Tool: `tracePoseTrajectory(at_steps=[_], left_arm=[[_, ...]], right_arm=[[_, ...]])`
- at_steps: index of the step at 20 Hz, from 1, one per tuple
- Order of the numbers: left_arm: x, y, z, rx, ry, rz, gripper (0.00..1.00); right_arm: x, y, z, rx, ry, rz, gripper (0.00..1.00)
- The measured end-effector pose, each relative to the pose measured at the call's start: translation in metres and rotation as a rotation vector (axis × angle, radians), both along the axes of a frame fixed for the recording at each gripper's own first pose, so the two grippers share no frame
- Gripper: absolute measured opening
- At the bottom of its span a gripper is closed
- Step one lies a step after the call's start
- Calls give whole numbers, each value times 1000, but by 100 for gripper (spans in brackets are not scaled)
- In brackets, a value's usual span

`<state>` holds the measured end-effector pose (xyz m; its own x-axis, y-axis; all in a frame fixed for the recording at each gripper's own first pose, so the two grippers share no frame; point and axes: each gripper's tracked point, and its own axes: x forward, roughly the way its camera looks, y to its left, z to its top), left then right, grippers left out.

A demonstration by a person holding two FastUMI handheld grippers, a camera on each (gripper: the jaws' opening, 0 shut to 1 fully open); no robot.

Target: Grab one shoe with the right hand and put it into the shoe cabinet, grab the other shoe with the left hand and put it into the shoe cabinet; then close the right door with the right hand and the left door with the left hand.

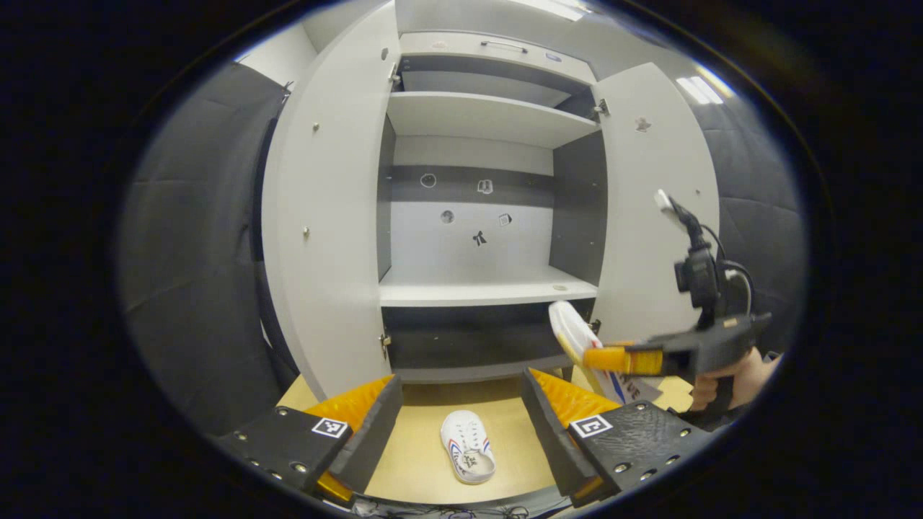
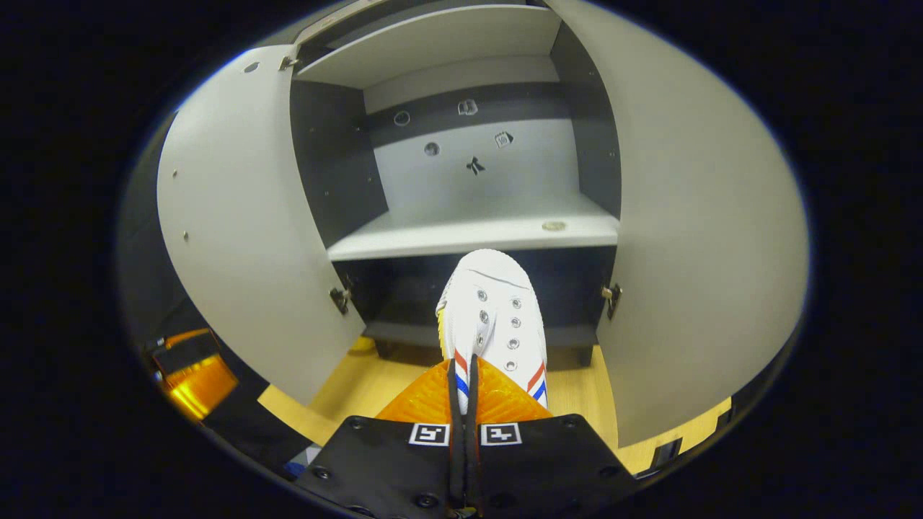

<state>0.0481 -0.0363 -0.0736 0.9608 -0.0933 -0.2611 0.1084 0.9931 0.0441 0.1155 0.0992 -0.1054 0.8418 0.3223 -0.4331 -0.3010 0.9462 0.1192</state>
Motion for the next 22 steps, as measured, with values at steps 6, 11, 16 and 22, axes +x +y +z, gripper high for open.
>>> tracePoseTrajectory(at_steps=[6, 11, 16, 22], left_arm=[[5, -3, 9, 37, -48, -42, 95], [16, -5, 22, 32, -81, -46, 95], [21, -4, 25, 41, -78, -29, 93], [25, 11, 29, 13, -59, 47, 95]], right_arm=[[72, 17, 77, 46, -217, -34, 1], [138, 22, 110, 37, -318, -75, 2], [202, 23, 129, 45, -377, -129, 2], [261, 26, 113, 52, -362, -176, 2]])
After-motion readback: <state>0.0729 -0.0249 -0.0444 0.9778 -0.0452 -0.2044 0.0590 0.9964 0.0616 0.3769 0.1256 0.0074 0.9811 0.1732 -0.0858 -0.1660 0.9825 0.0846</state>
